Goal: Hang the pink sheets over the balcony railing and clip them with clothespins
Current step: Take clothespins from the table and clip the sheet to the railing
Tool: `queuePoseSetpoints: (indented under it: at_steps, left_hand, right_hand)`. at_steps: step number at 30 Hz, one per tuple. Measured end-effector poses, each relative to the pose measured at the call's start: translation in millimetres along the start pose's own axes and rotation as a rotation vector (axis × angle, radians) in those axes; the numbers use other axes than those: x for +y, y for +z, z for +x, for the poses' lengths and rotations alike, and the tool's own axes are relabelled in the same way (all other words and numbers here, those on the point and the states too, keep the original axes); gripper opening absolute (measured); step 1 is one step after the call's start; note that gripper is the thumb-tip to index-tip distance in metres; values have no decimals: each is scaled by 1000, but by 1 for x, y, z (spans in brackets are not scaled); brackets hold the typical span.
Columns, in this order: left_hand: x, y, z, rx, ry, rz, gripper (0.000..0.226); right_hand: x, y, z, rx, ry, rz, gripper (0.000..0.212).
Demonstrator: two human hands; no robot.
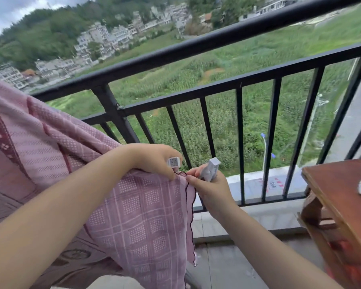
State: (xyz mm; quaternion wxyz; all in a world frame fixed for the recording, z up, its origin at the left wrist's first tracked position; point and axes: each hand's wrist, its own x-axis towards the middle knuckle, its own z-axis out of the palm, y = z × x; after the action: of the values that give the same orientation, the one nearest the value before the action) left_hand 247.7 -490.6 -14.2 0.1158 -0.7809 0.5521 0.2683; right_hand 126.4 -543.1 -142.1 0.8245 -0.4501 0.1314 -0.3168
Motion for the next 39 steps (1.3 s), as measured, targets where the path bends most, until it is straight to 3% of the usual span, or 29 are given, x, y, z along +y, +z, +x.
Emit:
queuePoseSetpoints:
  at_steps: [5, 12, 15, 18, 23, 26, 31, 39]
  left_hand:
    - [-3, -1, -6, 64, 21, -118, 19]
    - [9, 8, -7, 307, 112, 72, 24]
    - [12, 7, -8, 415, 144, 125, 16]
    - [14, 8, -9, 420, 94, 251, 20]
    - [13, 20, -11, 551, 163, 300, 15]
    - [10, 29, -14, 689, 297, 337, 11]
    - [7, 47, -23, 782, 543, 585, 22]
    - [-3, 59, -30, 885, 565, 482, 13]
  right_hand:
    - [-1, 5, -10, 28, -29, -44, 51]
    - [6, 0, -16, 83, -40, -193, 28]
    - [1, -12, -14, 119, -63, -562, 33]
    - [-16, -26, -11, 13, -55, -932, 35]
    - [-46, -45, -7, -319, 120, -1228, 22]
    - [-60, -45, -6, -388, -21, -1378, 12]
    - [-71, -45, -8, -317, -293, -1394, 32]
    - [-59, -32, -27, -338, -405, -1480, 27]
